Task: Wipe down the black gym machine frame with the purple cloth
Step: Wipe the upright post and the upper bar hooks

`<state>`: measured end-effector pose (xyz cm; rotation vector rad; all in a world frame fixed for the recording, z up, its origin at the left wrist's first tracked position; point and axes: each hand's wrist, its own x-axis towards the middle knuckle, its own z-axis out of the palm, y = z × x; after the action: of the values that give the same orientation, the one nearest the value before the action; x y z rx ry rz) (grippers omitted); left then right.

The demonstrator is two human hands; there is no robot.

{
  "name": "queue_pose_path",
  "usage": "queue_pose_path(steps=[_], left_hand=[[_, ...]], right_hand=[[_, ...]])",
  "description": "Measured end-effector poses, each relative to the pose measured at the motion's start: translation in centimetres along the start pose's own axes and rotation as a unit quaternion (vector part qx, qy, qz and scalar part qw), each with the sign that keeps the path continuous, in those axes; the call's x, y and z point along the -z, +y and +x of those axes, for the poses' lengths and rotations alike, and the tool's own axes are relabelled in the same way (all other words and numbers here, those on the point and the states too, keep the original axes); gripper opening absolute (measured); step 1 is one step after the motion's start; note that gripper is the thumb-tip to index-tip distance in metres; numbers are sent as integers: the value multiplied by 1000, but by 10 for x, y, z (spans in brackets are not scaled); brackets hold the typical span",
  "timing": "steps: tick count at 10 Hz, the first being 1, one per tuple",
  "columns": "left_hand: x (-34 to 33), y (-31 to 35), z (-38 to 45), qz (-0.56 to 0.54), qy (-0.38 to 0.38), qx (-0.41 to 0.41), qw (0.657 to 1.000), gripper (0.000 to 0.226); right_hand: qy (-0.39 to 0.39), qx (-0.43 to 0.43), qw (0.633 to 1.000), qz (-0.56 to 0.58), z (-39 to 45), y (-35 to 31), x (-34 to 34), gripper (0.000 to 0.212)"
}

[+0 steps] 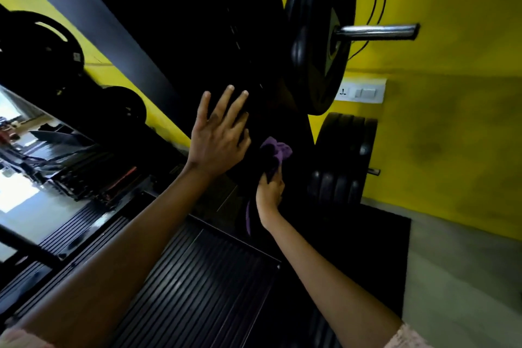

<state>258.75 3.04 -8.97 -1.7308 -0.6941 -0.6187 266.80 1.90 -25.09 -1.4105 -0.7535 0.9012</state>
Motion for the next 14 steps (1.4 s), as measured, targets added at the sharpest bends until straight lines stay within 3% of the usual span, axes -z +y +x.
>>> queue_pose_path(steps=[1, 3, 4, 5, 6, 7, 9, 10, 11, 12, 13, 14], left_hand=[[0, 10, -4, 59, -63, -29, 996, 47], [-5, 41, -4, 125, -162, 3, 979, 61], [-11, 55, -6, 126, -189, 26, 974, 68], [-22, 74, -8, 129, -210, 61, 967, 74], [-28, 84, -11, 137, -221, 74, 963, 76], [-32, 92, -12, 137, -227, 91, 960, 78], [-39, 89, -19, 143, -198, 84, 966, 71], [-45, 88, -22, 180, -176, 60, 966, 68], [-54, 86, -22, 207, -138, 43, 967, 66], [-55, 87, -24, 207, -140, 37, 968, 64], [-52, 89, -24, 206, -143, 42, 967, 63], [-53, 90, -22, 195, -133, 51, 971, 62]], right_hand=[[-11, -77, 996, 45, 23, 12, 6, 56], [4, -223, 965, 141, 73, 5, 20, 53], [-1, -240, 966, 100, 96, 1, 22, 53], [-42, -111, 972, -201, 132, -1, 16, 52], [133, -120, 974, 141, 134, -23, 27, 52], [-41, -29, 993, 104, 140, -40, 34, 54], [-41, 113, 993, -10, 174, -30, 44, 69], [-18, 52, 998, 31, 198, -20, 49, 56], [18, 54, 991, 121, 219, 2, 55, 41], [17, 14, 994, 105, 214, 23, 53, 44], [-39, -49, 998, 19, 188, 39, 56, 53], [-11, -61, 998, -12, 165, 47, 60, 51]])
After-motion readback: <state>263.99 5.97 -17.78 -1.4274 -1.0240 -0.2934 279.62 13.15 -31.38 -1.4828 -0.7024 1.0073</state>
